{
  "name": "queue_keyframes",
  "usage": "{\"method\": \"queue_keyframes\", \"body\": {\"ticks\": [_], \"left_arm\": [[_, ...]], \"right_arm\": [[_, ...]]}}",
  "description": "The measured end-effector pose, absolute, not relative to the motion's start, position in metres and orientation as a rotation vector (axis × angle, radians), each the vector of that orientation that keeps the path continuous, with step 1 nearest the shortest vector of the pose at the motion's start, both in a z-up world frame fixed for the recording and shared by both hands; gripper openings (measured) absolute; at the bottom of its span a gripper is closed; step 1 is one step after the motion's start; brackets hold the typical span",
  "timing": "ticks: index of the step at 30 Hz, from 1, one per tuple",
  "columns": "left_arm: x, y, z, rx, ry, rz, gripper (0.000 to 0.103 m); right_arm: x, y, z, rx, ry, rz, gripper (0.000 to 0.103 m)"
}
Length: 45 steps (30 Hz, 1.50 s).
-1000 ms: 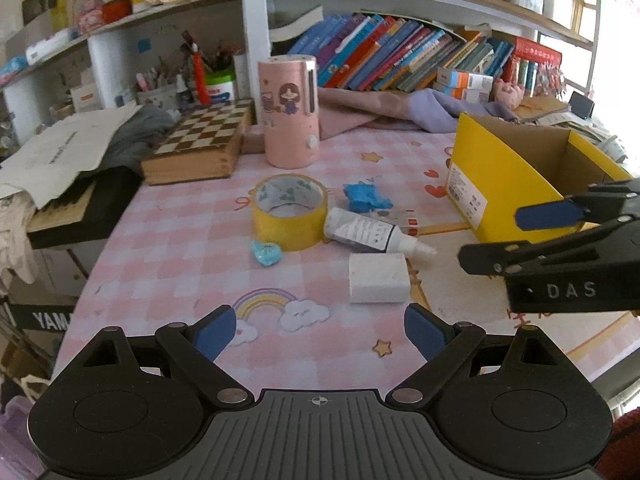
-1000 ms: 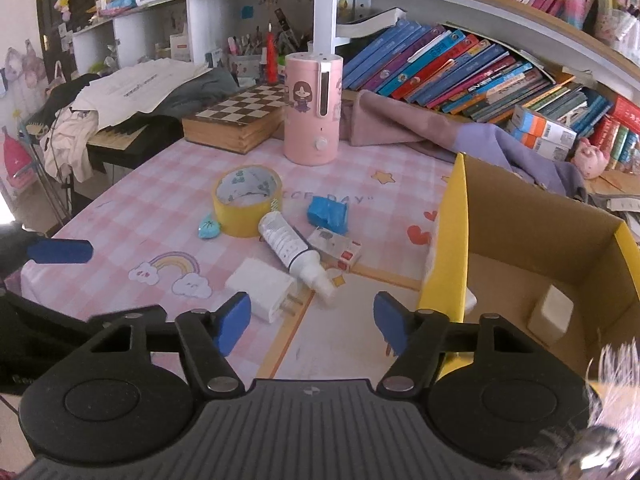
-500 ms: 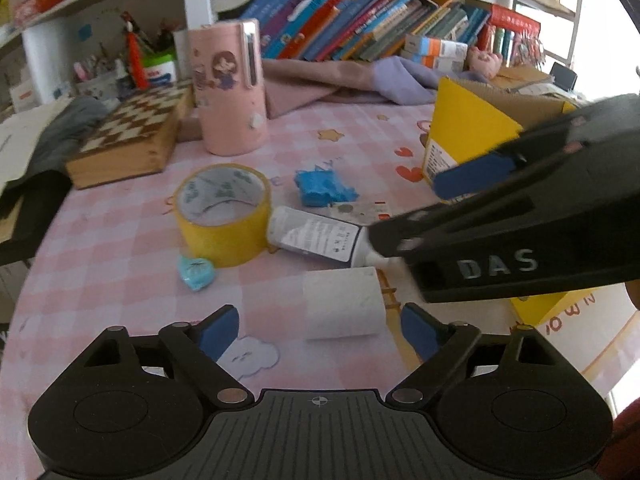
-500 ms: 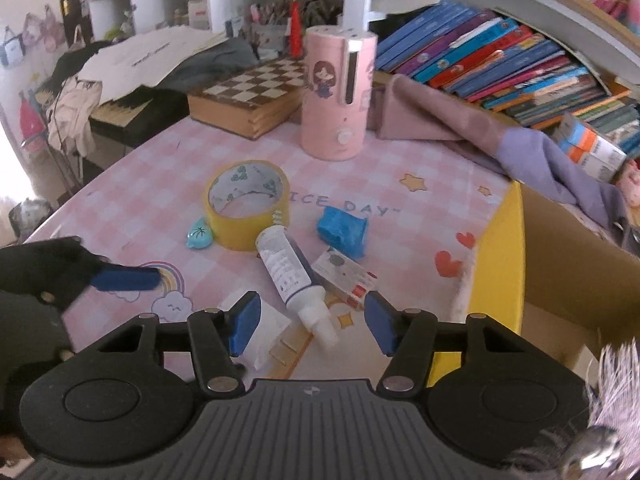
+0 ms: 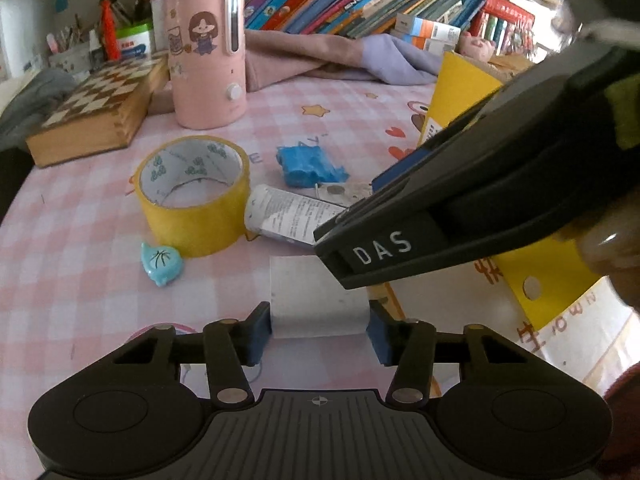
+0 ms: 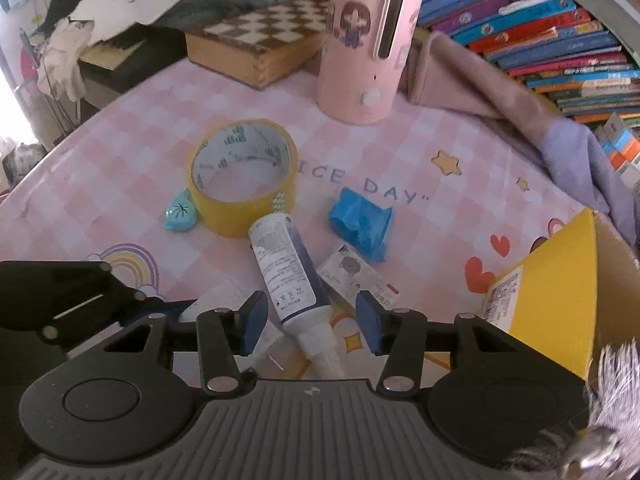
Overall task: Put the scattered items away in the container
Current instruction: 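Grasp the white charger with the left tool while the right tool grasps the white lotion tube, then lift both held items and carry them over the yellow box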
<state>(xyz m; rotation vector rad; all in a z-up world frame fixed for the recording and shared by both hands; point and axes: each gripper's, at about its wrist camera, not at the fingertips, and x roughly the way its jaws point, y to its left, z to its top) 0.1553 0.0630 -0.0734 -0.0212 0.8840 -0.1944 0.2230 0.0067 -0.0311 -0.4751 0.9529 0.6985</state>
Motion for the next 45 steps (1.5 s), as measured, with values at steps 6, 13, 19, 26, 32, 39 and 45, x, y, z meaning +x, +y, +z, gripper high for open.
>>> {"method": "queue_keyframes", "body": {"ticks": [6, 13, 19, 26, 32, 39, 45], "left_arm": [[0.143, 0.081, -0.069, -0.05, 0.914, -0.145, 0.049], [0.121, 0.119, -0.062, -0.175, 0.937, 0.003, 0.049], [0.109, 0.135, -0.048, -0.25, 0.888, 0.054, 0.049], [0.104, 0.139, -0.028, -0.273, 0.817, 0.042, 0.049], [0.099, 0.136, -0.011, -0.258, 0.763, 0.014, 0.049], [0.085, 0.133, 0.004, -0.259, 0.713, -0.016, 0.049], [0.069, 0.134, 0.013, -0.271, 0.688, -0.031, 0.049]], "right_arm": [[0.234, 0.012, -0.044, -0.449, 1.008, 0.691, 0.039], [0.233, 0.022, -0.053, -0.463, 1.01, 0.693, 0.038], [0.231, 0.019, -0.054, -0.449, 0.994, 0.708, 0.033], [0.218, 0.0, -0.034, -0.348, 0.936, 0.711, 0.031], [0.209, -0.016, -0.02, -0.299, 0.919, 0.695, 0.03], [0.191, -0.03, 0.0, -0.25, 0.878, 0.693, 0.03], [0.172, -0.039, 0.009, -0.227, 0.876, 0.702, 0.03]]}}
